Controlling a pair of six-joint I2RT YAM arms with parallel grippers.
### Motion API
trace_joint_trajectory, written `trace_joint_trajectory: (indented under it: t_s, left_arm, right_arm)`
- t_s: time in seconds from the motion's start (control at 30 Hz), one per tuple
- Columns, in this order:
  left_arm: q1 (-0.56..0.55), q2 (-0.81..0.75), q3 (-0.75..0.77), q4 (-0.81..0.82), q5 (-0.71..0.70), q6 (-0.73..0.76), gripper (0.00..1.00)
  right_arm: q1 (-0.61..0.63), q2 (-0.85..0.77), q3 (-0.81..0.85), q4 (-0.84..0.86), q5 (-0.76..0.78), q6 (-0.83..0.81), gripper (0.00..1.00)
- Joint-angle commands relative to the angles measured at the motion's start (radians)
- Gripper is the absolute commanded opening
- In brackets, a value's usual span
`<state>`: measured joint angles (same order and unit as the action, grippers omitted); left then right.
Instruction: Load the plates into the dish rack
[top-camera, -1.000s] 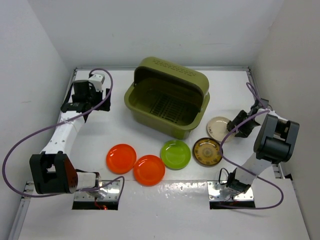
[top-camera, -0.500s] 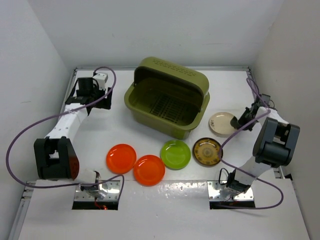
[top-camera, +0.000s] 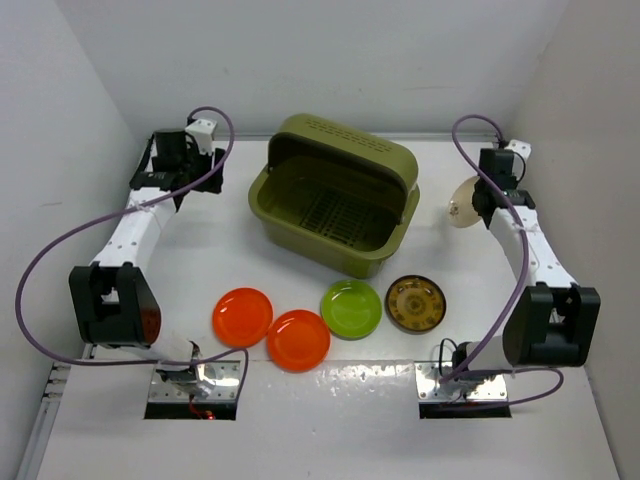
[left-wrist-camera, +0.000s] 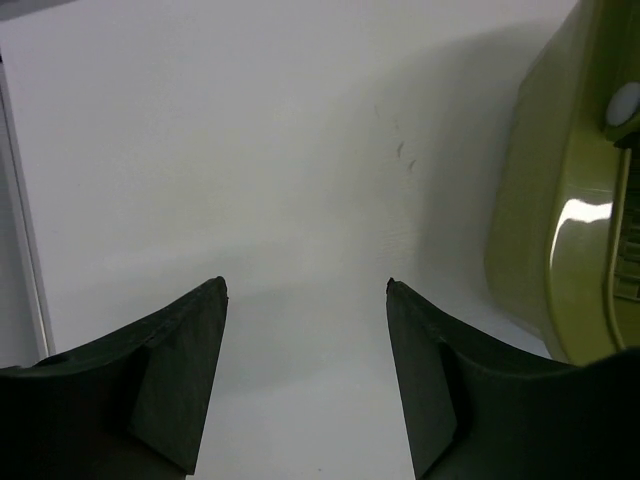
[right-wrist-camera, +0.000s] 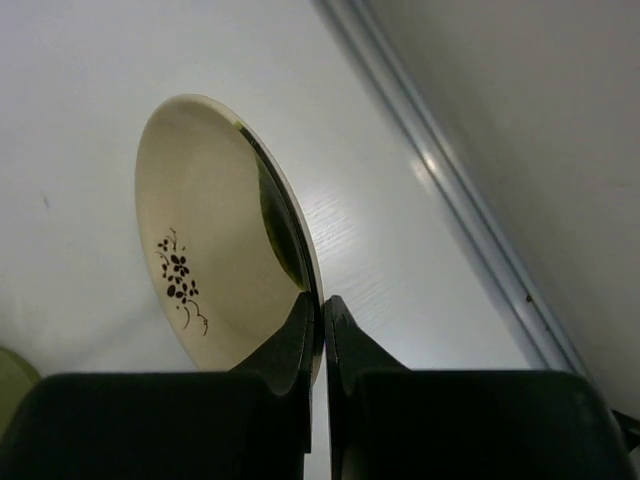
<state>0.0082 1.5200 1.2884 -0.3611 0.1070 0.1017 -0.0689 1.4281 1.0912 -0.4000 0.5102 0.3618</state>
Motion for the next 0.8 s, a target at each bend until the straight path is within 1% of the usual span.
trace_joint_trajectory:
  t_s: [0.0, 0.07, 0.1, 0.17, 0.2, 0.23, 0.27, 0.3, 0.33, 0.4, 0.43, 0.47, 0.5, 0.57, 0.6, 0.63, 0.67, 0.7, 0.73, 0.77]
  left_arm:
    - [-0.011, -0.086, 0.055, -0.035, -0.013, 0.027, 0.69]
    - [-0.011, -0.119, 0.064, -0.067, -0.044, 0.027, 0.70]
    - [-0.011, -0.129, 0.065, -0.079, -0.044, 0.027, 0.70]
    - [-0.011, -0.145, 0.084, -0.110, -0.044, 0.038, 0.70]
    - [-0.011, -0.162, 0.084, -0.110, -0.044, 0.050, 0.70]
    - [-0.011, -0.162, 0.084, -0.110, -0.044, 0.050, 0.70]
    - [-0.011, -0.176, 0.084, -0.110, -0.044, 0.059, 0.70]
    - [-0.011, -0.176, 0.074, -0.098, -0.033, 0.059, 0.70]
    - [-0.011, -0.176, 0.065, -0.084, -0.021, 0.069, 0.71]
    - [-0.011, -0.156, 0.045, -0.024, -0.010, 0.059, 0.71]
    - [-0.011, -0.126, 0.045, -0.010, -0.010, 0.046, 0.70]
    - [-0.011, -0.106, 0.054, -0.010, -0.010, 0.012, 0.67]
    - [-0.011, -0.089, 0.084, -0.010, 0.012, 0.012, 0.67]
    - [-0.001, -0.064, 0.094, -0.010, 0.039, 0.003, 0.65]
    - [-0.001, -0.064, 0.094, 0.014, 0.039, 0.003, 0.65]
    - [0.010, -0.055, 0.077, 0.023, 0.027, 0.003, 0.65]
    - [0.019, -0.055, 0.068, 0.033, 0.026, -0.011, 0.65]
    - [0.019, -0.055, 0.058, 0.033, 0.026, -0.020, 0.65]
    - [0.029, -0.046, 0.046, 0.033, 0.026, -0.033, 0.65]
    - [0.029, -0.046, 0.046, 0.033, 0.026, -0.033, 0.65]
  right_arm:
    - [-0.003, -0.066, 0.045, 0.128, 0.122, -0.072, 0.00]
    - [0.012, -0.078, 0.049, 0.167, 0.157, -0.109, 0.00]
    - [0.015, -0.099, 0.052, 0.194, 0.175, -0.148, 0.00]
    - [0.041, -0.121, 0.077, 0.237, 0.200, -0.175, 0.00]
    - [0.049, -0.132, 0.081, 0.256, 0.192, -0.238, 0.00]
    - [0.061, -0.156, 0.085, 0.329, 0.174, -0.268, 0.00]
    - [0.102, -0.178, 0.093, 0.358, 0.169, -0.297, 0.00]
    - [0.124, -0.185, 0.095, 0.387, 0.148, -0.392, 0.00]
    - [0.150, -0.213, 0.098, 0.477, 0.137, -0.421, 0.00]
    - [0.187, -0.224, 0.124, 0.539, 0.070, -0.513, 0.00]
    - [0.202, -0.238, 0.159, 0.556, 0.047, -0.568, 0.00]
    - [0.255, -0.239, 0.183, 0.555, 0.027, -0.614, 0.00]
    - [0.277, -0.238, 0.235, 0.544, -0.071, -0.633, 0.00]
    - [0.337, -0.226, 0.315, 0.505, -0.142, -0.646, 0.00]
    - [0.378, -0.207, 0.394, 0.494, -0.254, -0.646, 0.00]
    - [0.421, -0.190, 0.421, 0.481, -0.292, -0.647, 0.00]
    - [0.444, -0.138, 0.447, 0.442, -0.353, -0.653, 0.00]
    - [0.492, -0.120, 0.493, 0.425, -0.378, -0.653, 0.00]
    - [0.538, -0.101, 0.533, 0.406, -0.444, -0.659, 0.00]
    - [0.561, -0.086, 0.545, 0.362, -0.472, -0.678, 0.00]
